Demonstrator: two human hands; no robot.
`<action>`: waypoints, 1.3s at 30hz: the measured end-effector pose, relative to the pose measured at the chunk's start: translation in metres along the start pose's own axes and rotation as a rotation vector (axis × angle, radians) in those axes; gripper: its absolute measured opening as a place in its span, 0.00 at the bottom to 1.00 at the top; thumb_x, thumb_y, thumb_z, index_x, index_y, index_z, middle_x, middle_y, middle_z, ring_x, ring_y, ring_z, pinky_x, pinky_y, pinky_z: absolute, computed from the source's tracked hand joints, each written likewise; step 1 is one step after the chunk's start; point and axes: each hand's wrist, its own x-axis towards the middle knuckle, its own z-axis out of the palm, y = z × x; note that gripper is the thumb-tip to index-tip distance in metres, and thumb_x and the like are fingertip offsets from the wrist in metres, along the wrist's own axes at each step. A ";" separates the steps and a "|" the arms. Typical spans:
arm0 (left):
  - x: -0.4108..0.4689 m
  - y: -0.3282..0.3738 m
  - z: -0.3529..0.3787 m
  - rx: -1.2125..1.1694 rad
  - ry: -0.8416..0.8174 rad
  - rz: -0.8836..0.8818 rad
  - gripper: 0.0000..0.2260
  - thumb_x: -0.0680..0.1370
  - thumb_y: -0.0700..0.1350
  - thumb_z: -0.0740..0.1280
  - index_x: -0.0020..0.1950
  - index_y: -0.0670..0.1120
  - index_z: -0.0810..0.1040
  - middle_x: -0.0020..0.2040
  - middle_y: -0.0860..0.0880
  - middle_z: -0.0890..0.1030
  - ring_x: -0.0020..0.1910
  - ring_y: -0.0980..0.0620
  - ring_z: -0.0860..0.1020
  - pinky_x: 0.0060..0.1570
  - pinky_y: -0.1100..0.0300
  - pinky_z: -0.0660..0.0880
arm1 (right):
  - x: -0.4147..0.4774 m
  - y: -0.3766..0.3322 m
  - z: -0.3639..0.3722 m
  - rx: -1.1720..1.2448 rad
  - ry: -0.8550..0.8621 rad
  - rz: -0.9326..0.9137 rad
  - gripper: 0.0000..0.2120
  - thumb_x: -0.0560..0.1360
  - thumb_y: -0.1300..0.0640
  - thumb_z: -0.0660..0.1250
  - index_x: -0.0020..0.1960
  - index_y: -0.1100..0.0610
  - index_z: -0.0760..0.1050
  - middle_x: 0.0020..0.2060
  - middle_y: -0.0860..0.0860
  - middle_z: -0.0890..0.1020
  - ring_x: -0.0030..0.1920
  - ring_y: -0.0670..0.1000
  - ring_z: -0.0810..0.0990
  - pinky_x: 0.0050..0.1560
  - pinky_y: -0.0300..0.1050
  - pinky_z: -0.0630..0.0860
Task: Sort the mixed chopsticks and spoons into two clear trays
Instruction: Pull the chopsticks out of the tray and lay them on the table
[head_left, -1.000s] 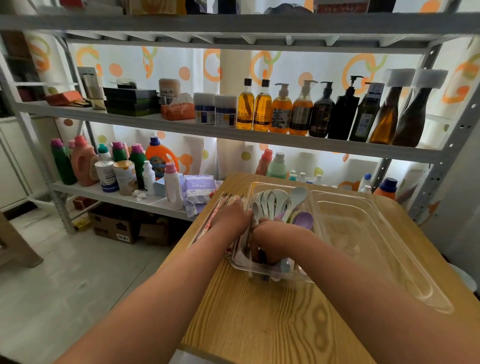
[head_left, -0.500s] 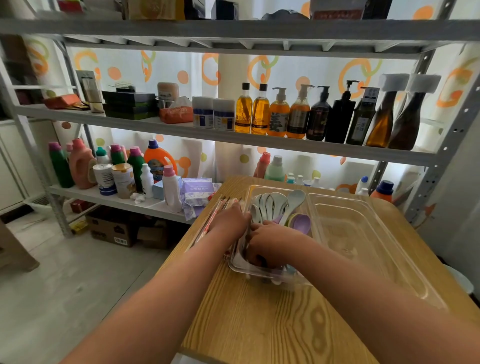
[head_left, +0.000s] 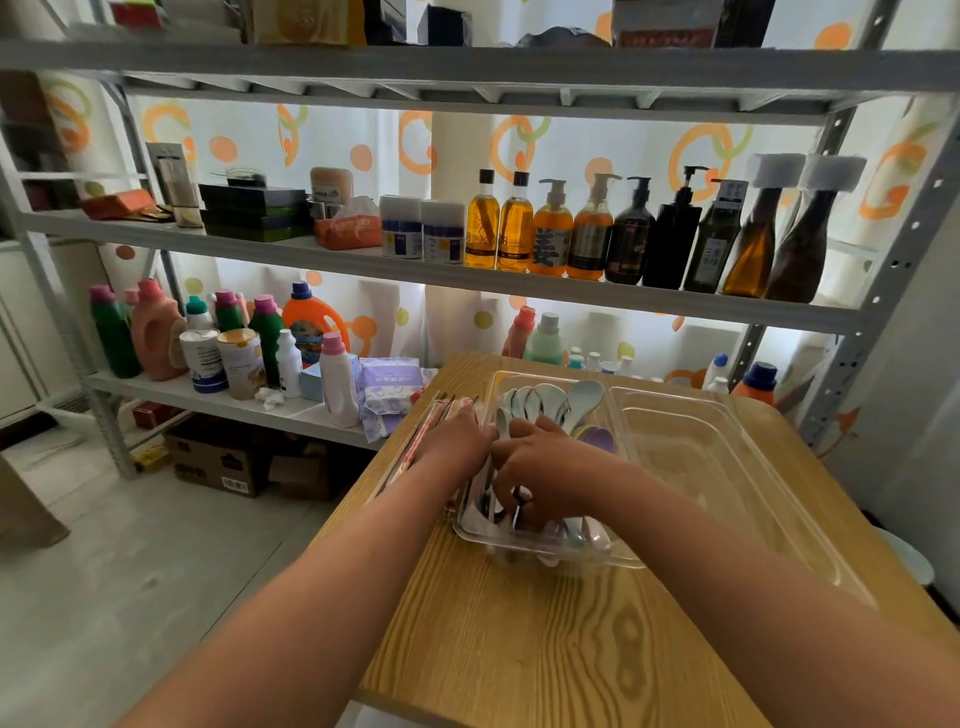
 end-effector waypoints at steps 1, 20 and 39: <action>-0.001 0.000 0.000 0.002 -0.006 -0.006 0.23 0.80 0.54 0.58 0.71 0.44 0.64 0.65 0.41 0.74 0.62 0.41 0.74 0.61 0.47 0.71 | -0.001 0.001 -0.004 0.077 0.021 0.016 0.12 0.69 0.53 0.71 0.53 0.46 0.79 0.61 0.45 0.73 0.60 0.49 0.63 0.60 0.47 0.61; -0.002 -0.002 -0.036 -0.420 0.107 0.022 0.23 0.81 0.54 0.53 0.36 0.43 0.77 0.36 0.45 0.80 0.37 0.46 0.77 0.44 0.56 0.73 | -0.004 -0.004 -0.046 0.901 0.970 0.193 0.11 0.78 0.65 0.61 0.59 0.62 0.74 0.44 0.52 0.80 0.34 0.41 0.78 0.41 0.36 0.78; -0.005 -0.029 -0.063 -0.864 -0.202 0.011 0.09 0.79 0.48 0.64 0.41 0.44 0.74 0.33 0.47 0.73 0.31 0.53 0.70 0.33 0.60 0.66 | 0.012 -0.010 -0.023 0.582 0.828 -0.026 0.15 0.70 0.74 0.64 0.53 0.61 0.78 0.48 0.56 0.80 0.48 0.45 0.76 0.49 0.31 0.75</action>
